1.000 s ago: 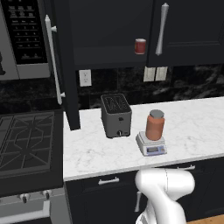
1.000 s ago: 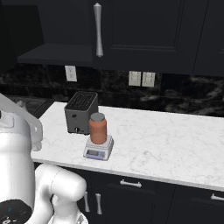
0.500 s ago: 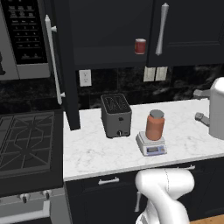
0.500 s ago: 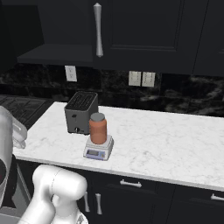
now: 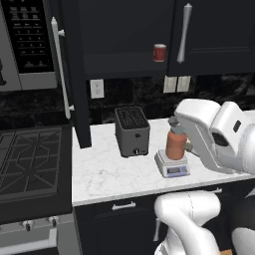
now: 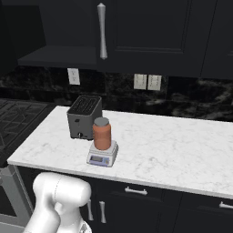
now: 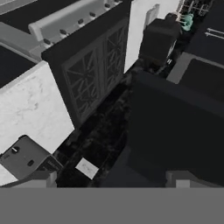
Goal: Pick the honey bottle and place it on the digital scale for weighing, and close the cabinet.
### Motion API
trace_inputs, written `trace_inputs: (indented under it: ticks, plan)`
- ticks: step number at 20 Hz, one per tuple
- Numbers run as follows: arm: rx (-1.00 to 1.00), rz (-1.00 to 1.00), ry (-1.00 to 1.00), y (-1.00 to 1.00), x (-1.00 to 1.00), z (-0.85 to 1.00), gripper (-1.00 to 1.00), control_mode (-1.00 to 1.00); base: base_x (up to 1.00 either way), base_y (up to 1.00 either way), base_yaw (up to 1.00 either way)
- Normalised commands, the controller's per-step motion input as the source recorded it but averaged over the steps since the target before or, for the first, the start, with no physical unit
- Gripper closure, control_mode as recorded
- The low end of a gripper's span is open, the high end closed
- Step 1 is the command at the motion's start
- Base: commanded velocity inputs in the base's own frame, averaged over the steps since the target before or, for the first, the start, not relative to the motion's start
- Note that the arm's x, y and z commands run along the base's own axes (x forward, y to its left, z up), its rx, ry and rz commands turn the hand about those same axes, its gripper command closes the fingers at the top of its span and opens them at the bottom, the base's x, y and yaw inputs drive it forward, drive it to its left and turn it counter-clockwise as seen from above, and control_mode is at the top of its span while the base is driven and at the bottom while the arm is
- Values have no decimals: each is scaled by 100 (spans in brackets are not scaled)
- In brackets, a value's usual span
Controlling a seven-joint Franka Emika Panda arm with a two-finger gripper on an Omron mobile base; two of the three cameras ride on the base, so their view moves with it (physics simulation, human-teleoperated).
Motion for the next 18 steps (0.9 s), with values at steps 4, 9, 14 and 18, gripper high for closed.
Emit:
trace_inputs:
  ticks: [4, 9, 14, 18]
  plan:
    - [18, -28, -12, 100, -18, -81, -100, -100, 0, 0, 0]
    - [5, -12, -25, 100, -14, -76, -100, -100, 0, 0, 0]
    - [14, -3, -15, 100, 0, -97, -100, -100, 0, 0, 0]
    - [13, -7, -33, 100, 0, -66, -100, -100, 0, 0, 0]
